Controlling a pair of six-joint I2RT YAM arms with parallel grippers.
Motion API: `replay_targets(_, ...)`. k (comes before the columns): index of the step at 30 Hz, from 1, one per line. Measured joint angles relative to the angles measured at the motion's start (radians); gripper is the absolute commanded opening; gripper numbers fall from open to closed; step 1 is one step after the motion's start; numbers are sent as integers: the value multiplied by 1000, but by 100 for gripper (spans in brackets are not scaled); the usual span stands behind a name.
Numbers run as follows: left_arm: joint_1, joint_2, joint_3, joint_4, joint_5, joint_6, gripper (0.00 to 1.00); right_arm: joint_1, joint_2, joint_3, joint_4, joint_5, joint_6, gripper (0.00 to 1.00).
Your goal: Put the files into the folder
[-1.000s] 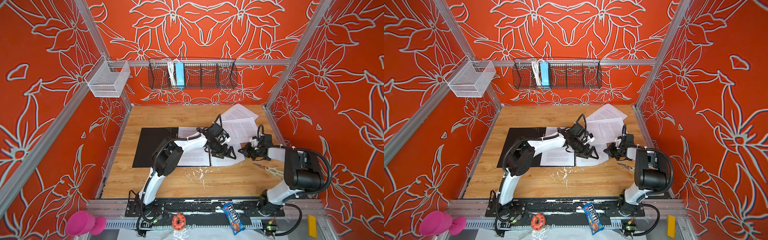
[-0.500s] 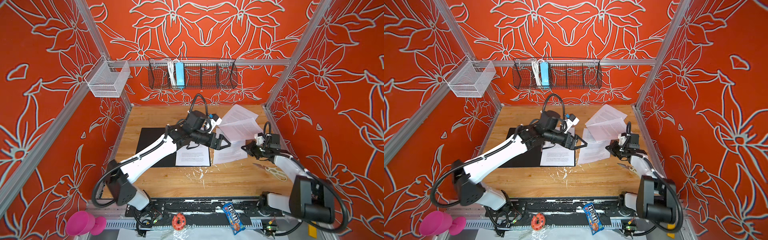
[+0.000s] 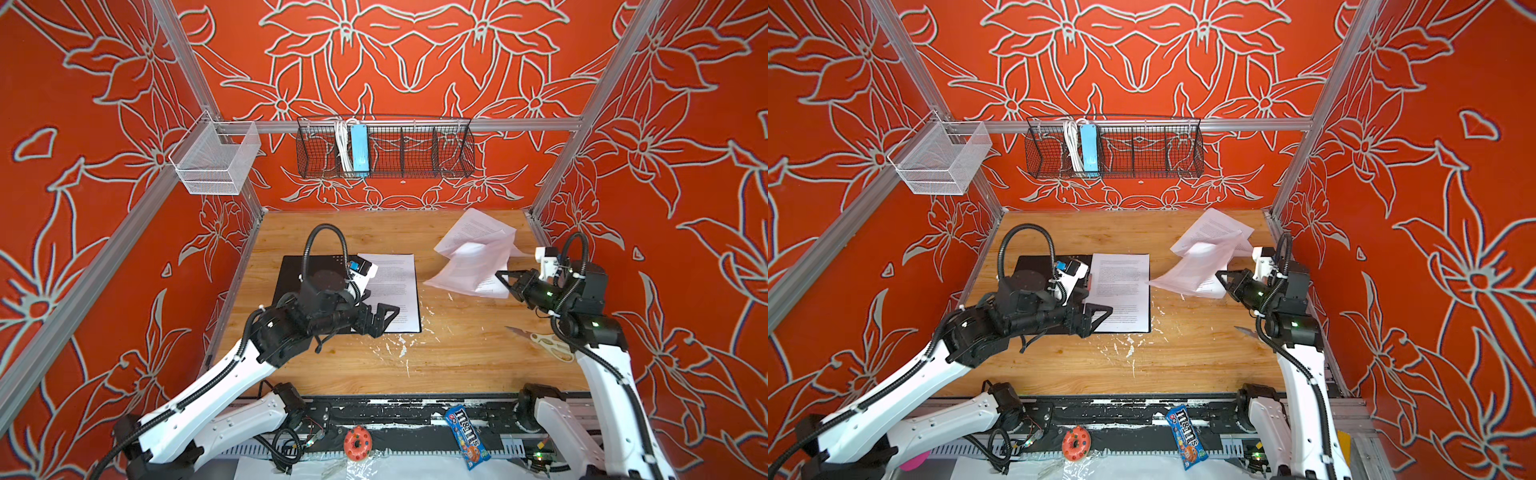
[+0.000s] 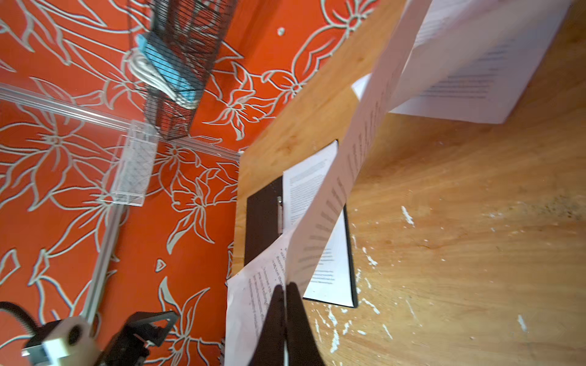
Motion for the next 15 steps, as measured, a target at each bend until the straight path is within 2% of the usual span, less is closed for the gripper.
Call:
replay_targets(7, 0, -105, -79, 0, -63, 24, 98, 79, 0, 113, 2, 10, 67, 0)
replay_targets(15, 0, -271, -167, 0, -188, 24, 98, 354, 148, 146, 91, 148, 93, 0)
